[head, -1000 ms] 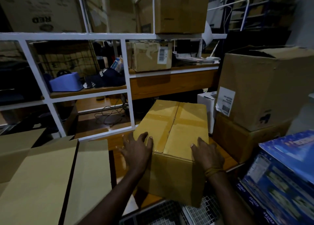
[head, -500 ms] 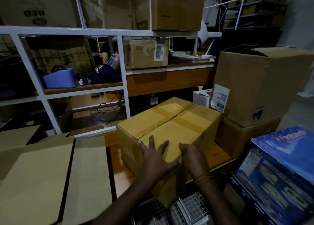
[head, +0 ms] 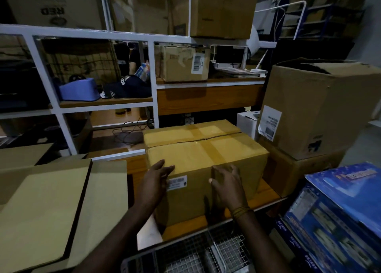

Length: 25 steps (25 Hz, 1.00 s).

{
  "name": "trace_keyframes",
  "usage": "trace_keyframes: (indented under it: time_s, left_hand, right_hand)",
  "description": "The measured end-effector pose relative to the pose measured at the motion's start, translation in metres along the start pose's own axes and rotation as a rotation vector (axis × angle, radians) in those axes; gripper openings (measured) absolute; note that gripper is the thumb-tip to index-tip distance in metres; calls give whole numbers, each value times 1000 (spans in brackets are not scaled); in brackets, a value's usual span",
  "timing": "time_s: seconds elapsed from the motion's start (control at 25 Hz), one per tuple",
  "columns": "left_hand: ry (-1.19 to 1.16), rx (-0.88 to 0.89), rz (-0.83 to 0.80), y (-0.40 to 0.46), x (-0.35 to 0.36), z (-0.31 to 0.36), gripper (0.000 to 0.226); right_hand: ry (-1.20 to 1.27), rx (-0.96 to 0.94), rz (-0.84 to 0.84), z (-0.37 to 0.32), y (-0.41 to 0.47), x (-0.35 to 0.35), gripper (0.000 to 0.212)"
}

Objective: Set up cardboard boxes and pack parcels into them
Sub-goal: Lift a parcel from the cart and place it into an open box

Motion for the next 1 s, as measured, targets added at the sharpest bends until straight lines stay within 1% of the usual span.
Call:
trace_keyframes:
  time_s: [0.12,0.24,0.32,0.52,0.72,0.8,1.0]
  left_hand:
    - [89,-72,118,0,12,-10,59]
    - [154,-152,200,6,21,-7,55]
    - [144,-220,202,9,26,-2,54]
    - [149,-329,228,18,34,3,67]
    - [192,-399,226,31,34,5,71]
    - [187,-434,230,37,34,11,69]
    - [145,-394,332,36,32,18,64]
  right_hand:
    - [-6,8,52,9,23,2,50]
    - [-12,20,122,23,44,-1,53]
    - [-15,48,155,35,57,-5,59]
    - [92,97,165,71,94,-32,73]
    - [274,56,92,83,119,-51,76]
    - [298,53,102,84,125,-50,76]
    - [354,16,175,85,130,-43,77]
Point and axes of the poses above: each hand's wrist, its own y-axis towards the middle knuckle, its own x-axis out of the palm, z = x × y, the point moved 2 cm from there along y, towards the middle knuckle, and after that the axes turned 12 degrees about x, right-handed, at the moved point
